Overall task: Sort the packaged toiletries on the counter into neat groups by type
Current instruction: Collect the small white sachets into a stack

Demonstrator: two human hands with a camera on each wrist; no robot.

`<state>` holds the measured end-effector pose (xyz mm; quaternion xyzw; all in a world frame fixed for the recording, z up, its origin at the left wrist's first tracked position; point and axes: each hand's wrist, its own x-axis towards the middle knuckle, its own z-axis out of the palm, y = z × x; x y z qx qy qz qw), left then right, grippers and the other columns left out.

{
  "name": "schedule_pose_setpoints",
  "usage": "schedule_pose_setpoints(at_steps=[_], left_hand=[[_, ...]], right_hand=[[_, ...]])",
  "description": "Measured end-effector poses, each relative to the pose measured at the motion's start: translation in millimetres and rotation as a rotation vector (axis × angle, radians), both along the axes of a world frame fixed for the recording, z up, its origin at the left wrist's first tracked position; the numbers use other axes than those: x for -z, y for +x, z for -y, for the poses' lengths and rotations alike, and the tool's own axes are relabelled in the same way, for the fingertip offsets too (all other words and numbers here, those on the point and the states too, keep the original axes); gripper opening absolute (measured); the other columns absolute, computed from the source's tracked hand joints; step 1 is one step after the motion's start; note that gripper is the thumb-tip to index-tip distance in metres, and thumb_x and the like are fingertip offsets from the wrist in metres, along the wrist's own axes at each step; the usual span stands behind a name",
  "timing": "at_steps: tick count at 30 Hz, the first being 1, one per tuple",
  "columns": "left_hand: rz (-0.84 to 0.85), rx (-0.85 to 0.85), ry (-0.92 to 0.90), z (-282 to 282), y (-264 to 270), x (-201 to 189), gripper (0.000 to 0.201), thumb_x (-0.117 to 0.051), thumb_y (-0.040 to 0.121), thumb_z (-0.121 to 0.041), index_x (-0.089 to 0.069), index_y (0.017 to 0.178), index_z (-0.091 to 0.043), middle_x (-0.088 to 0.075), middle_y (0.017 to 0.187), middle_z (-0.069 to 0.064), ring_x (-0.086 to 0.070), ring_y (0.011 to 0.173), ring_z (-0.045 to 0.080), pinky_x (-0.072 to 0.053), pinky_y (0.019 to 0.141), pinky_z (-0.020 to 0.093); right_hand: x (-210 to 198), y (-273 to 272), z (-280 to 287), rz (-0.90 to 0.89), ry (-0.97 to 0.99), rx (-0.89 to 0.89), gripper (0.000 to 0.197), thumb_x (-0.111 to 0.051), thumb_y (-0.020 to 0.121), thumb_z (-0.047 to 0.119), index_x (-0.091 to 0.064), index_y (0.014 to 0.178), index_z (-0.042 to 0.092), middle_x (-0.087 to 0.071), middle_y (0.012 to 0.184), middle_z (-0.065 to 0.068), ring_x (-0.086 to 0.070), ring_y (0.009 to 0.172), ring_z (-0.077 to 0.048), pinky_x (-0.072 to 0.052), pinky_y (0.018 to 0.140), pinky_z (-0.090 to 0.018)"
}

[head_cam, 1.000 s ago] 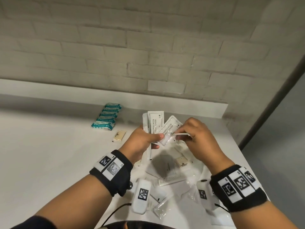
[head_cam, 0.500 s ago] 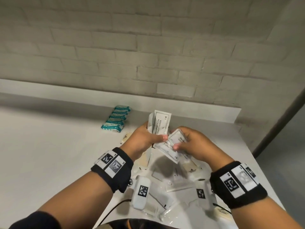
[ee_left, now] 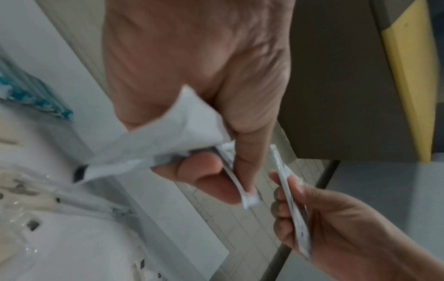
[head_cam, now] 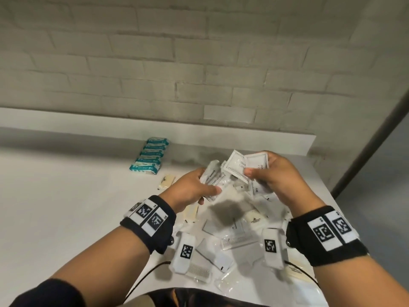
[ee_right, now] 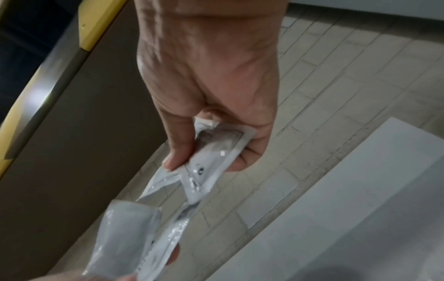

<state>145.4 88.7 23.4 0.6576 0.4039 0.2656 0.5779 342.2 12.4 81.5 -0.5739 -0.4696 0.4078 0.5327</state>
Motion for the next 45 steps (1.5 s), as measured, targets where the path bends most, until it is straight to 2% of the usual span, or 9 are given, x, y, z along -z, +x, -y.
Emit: schedule_pose_setpoints(at_steps=[5,14,19,22,28,33,36,39,45], left_hand=[[0.027,0.219,-0.008,4.7,3.0,-8.6,0.044,-0.079,0.075,-0.01,-0.06,0.113,-0.019,-0.062,0.076,-0.008,-0.054,0.065,0.01,-0.041,0.052,0.024],[0.287,0.142,-0.166,5.8,-3.1,-1.2,0.057,-0.071,0.076,0.008,-0.053,0.125,-0.015,-0.069,0.098,0.01,-0.068,0.078,0.023,-0.049,0.054,0.025],[0.014,0.15,0.01,2.6,-3.5,-2.4,0.047,-0.076,0.077,-0.003,-0.058,0.117,-0.02,-0.068,0.089,0.0,-0.061,0.07,0.02,-0.047,0.055,0.027],[0.005,0.25,0.013,6.0,-0.9,-8.5,0.04,-0.073,0.079,0.001,-0.059,0.11,-0.02,-0.068,0.082,-0.001,-0.061,0.065,0.009,-0.047,0.054,0.024],[0.297,0.145,-0.157,5.0,6.1,-5.0,0.039,-0.067,0.085,-0.002,-0.055,0.121,-0.011,-0.067,0.087,0.001,-0.062,0.072,0.011,-0.05,0.055,0.021],[0.314,0.046,-0.143,4.9,14.7,-2.4,0.024,-0.06,0.089,0.002,-0.057,0.107,-0.014,-0.065,0.082,0.005,-0.062,0.065,0.013,-0.051,0.055,0.023],[0.387,0.015,-0.204,6.1,16.1,-3.4,0.019,-0.052,0.098,-0.016,-0.06,0.114,-0.012,-0.071,0.099,0.008,-0.069,0.084,0.02,-0.057,0.072,0.029],[0.43,-0.017,-0.195,7.0,16.8,-4.1,0.043,-0.038,0.099,-0.044,-0.06,0.127,-0.02,-0.069,0.119,0.006,-0.066,0.11,0.021,-0.05,0.096,0.035],[0.521,-0.062,-0.195,6.8,25.8,-8.5,0.053,-0.049,0.086,-0.05,-0.064,0.123,-0.014,-0.069,0.119,0.011,-0.064,0.113,0.026,-0.052,0.094,0.04]], right_hand=[[-2.9,-10.0,-6.9,0.101,-0.038,-0.078,0.02,-0.072,0.078,-0.003,-0.065,0.094,0.007,-0.072,0.078,-0.005,-0.066,0.062,-0.011,-0.053,0.052,-0.02],[28.9,-8.2,-0.1,-0.055,-0.103,-0.059,0.024,-0.071,0.08,-0.004,-0.065,0.101,0.004,-0.075,0.091,-0.015,-0.07,0.072,-0.024,-0.057,0.062,-0.03],[25.1,4.5,-2.7,0.423,-0.069,0.023,0.034,-0.079,0.077,0.016,-0.066,0.108,0.017,-0.062,0.103,0.007,-0.064,0.086,-0.01,-0.052,0.077,-0.027],[12.1,1.0,-2.9,0.437,-0.157,-0.224,0.022,-0.076,0.078,0.011,-0.067,0.095,0.021,-0.07,0.084,0.009,-0.065,0.069,0.002,-0.049,0.064,-0.015],[14.6,-7.6,-5.9,0.222,-0.084,-0.323,0.021,-0.064,0.088,0.003,-0.066,0.094,0.023,-0.072,0.08,0.006,-0.066,0.067,0.0,-0.049,0.062,-0.014],[30.8,-18.1,-9.0,0.175,-0.092,-0.384,0.044,-0.068,0.084,0.003,-0.062,0.114,0.035,-0.072,0.111,-0.002,-0.067,0.103,-0.016,-0.051,0.092,-0.027],[35.9,-17.7,-12.6,0.024,-0.079,-0.26,0.044,-0.07,0.079,-0.006,-0.065,0.116,0.017,-0.073,0.108,-0.009,-0.07,0.098,-0.021,-0.057,0.085,-0.028],[35.8,-11.5,-15.4,-0.104,-0.049,-0.17,0.035,-0.072,0.076,-0.007,-0.068,0.106,0.01,-0.074,0.1,-0.01,-0.072,0.09,-0.022,-0.057,0.078,-0.028],[42.9,-24.7,-19.6,-0.232,-0.071,-0.154,0.036,-0.074,0.073,-0.006,-0.069,0.107,0.003,-0.074,0.097,-0.013,-0.071,0.086,-0.025,-0.057,0.084,-0.039]])
